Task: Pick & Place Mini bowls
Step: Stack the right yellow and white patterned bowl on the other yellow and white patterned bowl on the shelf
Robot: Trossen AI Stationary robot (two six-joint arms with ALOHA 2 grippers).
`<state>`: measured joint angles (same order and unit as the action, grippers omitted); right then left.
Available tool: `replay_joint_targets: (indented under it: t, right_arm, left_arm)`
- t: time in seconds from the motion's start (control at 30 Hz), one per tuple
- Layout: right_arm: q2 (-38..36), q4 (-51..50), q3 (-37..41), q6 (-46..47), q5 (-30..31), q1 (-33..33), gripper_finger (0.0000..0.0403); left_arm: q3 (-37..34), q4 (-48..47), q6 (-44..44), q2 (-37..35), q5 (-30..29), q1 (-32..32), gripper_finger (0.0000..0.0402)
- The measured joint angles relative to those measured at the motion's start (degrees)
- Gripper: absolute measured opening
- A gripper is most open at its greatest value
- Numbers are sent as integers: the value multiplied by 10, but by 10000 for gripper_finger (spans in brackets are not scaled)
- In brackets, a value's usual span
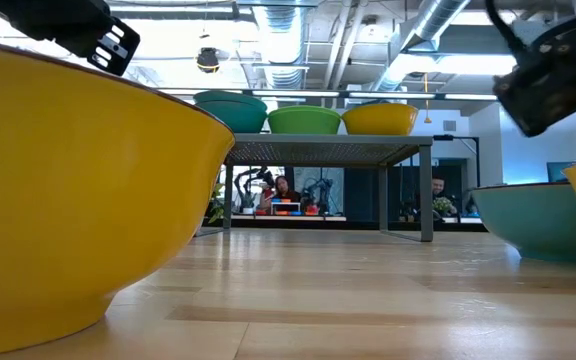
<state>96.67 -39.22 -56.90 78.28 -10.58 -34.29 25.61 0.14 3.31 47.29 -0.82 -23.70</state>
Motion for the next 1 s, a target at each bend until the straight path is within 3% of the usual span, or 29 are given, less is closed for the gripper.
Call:
replay_joint_targets:
  t: [0.13,0.43,0.57,0.7,0.83,1.0]
  right_arm:
    - [11,36,-2,-66,-34,17,13]
    - [-18,60,-36,-123,-28,30,7]
    - [-40,10,-88,-186,38,39,10]
    - [-57,-87,-156,-273,166,52,5]
    - [-66,-160,-221,-300,272,76,14]
    - [-75,-193,-289,-302,306,124,13]
  left_arm:
    - [0,3,0,0,0,0,63]
    - [0,6,0,0,0,0,63]
    - [0,9,0,0,0,0,63]
    - [0,12,0,0,0,0,63]
    - [0,14,0,0,0,0,63]
    - [0,14,0,0,0,0,63]
